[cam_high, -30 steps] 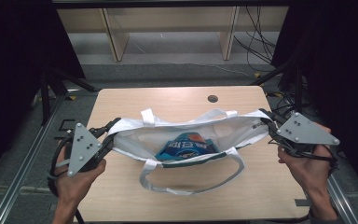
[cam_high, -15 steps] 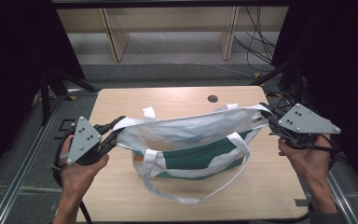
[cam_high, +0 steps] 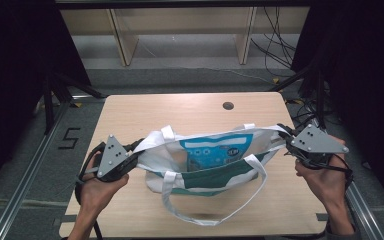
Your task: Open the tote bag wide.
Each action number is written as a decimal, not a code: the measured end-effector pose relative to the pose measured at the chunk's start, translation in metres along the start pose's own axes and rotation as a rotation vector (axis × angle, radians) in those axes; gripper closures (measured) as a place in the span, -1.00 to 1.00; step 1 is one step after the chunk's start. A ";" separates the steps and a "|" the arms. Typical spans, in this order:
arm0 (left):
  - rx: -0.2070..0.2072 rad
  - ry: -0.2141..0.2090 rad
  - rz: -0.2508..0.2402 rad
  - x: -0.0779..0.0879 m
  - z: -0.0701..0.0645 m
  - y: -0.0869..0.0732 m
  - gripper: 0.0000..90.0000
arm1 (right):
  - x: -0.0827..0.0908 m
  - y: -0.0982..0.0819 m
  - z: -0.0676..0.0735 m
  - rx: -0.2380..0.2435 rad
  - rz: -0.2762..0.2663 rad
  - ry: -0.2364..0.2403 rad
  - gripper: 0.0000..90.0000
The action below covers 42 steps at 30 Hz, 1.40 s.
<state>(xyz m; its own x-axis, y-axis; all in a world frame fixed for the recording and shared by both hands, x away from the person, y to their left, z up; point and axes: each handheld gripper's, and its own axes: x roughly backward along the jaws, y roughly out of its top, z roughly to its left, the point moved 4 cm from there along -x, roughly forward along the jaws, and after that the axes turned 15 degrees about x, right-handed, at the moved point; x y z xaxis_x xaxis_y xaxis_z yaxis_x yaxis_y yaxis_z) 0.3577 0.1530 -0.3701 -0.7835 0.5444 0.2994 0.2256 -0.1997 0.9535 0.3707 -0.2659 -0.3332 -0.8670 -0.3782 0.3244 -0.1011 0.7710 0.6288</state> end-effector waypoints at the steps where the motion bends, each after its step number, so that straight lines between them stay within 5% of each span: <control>1: 0.007 0.000 0.006 -0.004 0.001 -0.002 0.88 | -0.001 -0.003 0.002 -0.009 0.006 0.009 0.96; 10: 0.151 -0.021 -0.017 -0.030 0.019 -0.002 0.89 | -0.018 -0.007 -0.003 -0.035 0.007 -0.006 0.96; 14: 0.199 -0.026 -0.035 -0.039 0.028 0.000 0.90 | -0.035 -0.007 -0.011 -0.105 0.000 -0.012 0.96; 20: 0.226 -0.024 -0.054 -0.047 0.033 0.008 0.89 | -0.037 -0.006 -0.015 -0.112 -0.002 -0.009 0.95; 28: 0.238 -0.040 -0.080 -0.057 0.035 0.011 0.89 | -0.040 -0.010 -0.019 -0.182 -0.026 -0.006 0.95; 31: 0.226 -0.041 -0.045 -0.062 0.034 0.007 0.89 | -0.044 -0.014 -0.018 -0.200 -0.010 -0.006 0.95; 32: 0.204 -0.039 -0.016 -0.068 0.033 0.002 0.88 | -0.048 -0.019 -0.016 -0.173 0.042 -0.010 0.96; 34: 0.198 -0.038 0.023 -0.077 0.032 -0.007 0.88 | -0.053 -0.024 -0.014 -0.165 0.061 -0.001 0.96; 39: 0.229 -0.045 0.071 -0.093 0.035 -0.025 0.87 | -0.070 -0.039 -0.001 -0.162 0.152 0.053 0.96; 42: 0.254 -0.053 0.102 -0.100 0.033 -0.035 0.87 | -0.074 -0.042 0.002 -0.167 0.161 0.059 0.96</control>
<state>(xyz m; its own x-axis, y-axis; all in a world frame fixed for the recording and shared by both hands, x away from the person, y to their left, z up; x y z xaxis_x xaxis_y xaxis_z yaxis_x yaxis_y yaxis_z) 0.4470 0.1322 -0.4319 -0.7195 0.5752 0.3892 0.4449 -0.0485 0.8943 0.4380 -0.2692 -0.3844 -0.8349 -0.2902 0.4677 0.1230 0.7299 0.6724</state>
